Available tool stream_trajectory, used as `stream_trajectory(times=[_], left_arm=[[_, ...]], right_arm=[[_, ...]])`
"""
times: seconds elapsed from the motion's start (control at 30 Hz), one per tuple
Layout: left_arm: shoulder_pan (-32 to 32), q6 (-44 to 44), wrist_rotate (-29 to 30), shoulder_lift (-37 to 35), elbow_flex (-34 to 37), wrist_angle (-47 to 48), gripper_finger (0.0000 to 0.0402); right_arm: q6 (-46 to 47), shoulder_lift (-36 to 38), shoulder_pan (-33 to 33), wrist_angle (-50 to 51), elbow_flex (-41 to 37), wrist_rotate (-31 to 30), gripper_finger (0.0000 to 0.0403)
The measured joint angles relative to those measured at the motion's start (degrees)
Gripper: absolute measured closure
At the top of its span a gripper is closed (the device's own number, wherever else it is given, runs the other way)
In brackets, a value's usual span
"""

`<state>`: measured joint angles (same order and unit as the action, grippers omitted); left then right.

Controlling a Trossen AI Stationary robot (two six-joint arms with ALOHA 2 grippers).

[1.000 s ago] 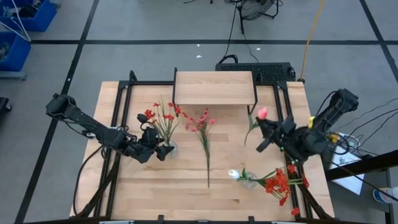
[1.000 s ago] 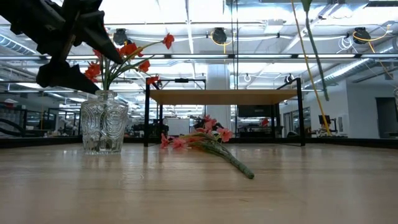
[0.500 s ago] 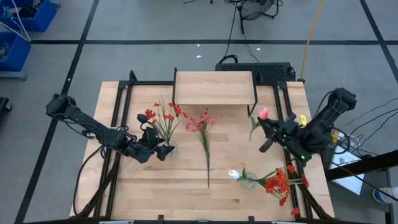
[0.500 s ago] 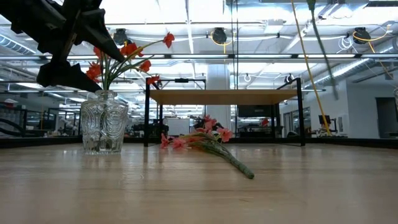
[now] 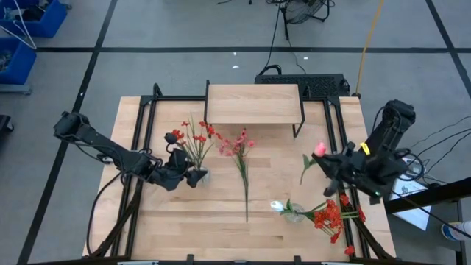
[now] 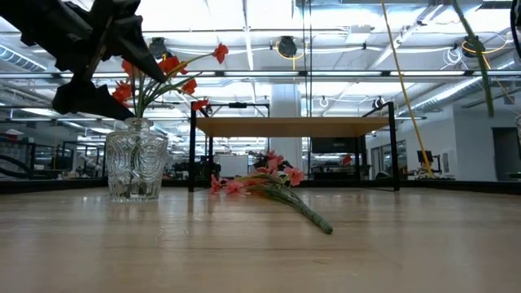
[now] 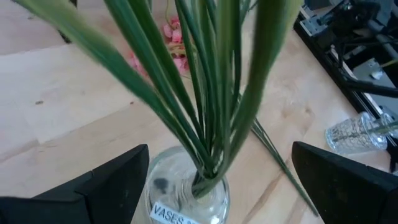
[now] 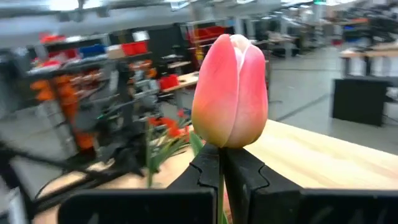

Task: Pick and place flowers into a vace then onto a shelf
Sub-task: Put the pink flower into the right transparent vase

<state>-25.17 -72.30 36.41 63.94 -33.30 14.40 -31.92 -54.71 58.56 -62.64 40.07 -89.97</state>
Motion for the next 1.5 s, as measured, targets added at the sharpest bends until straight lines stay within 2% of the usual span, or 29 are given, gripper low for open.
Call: stream_trajectory(times=[0.13, 0.27, 0.57, 0.83, 1.3, 1.5], left_arm=[[1.57, 0.05, -0.01, 0.00, 0.00, -0.40, 0.0002], [3.00, 0.95, -0.02, 0.00, 0.00, -1.41, 0.0002], [5.85, 1.52, -0.16, 0.00, 0.00, -1.43, 0.0002], [7.62, 1.56, -0.22, 0.00, 0.00, -1.41, 0.0002], [7.91, 1.54, -0.43, 0.00, 0.00, -1.42, 0.0002], [7.89, 1.54, -0.43, 0.02, 0.00, -1.41, 0.0002]], right_arm=[[-1.09, 1.29, 3.46, -1.41, 0.00, -0.04, 0.0403], [4.24, 2.39, 5.84, -1.55, 0.00, -0.03, 0.0403], [15.54, -0.10, 8.72, -0.50, -2.47, -0.03, 0.0403], [16.86, -0.45, 8.68, -0.72, -2.97, -0.02, 0.0403], [12.72, 1.91, 8.20, -4.84, -2.97, -0.03, 0.0403], [16.70, 1.73, 8.52, -4.83, -2.97, 0.15, 0.0403]])
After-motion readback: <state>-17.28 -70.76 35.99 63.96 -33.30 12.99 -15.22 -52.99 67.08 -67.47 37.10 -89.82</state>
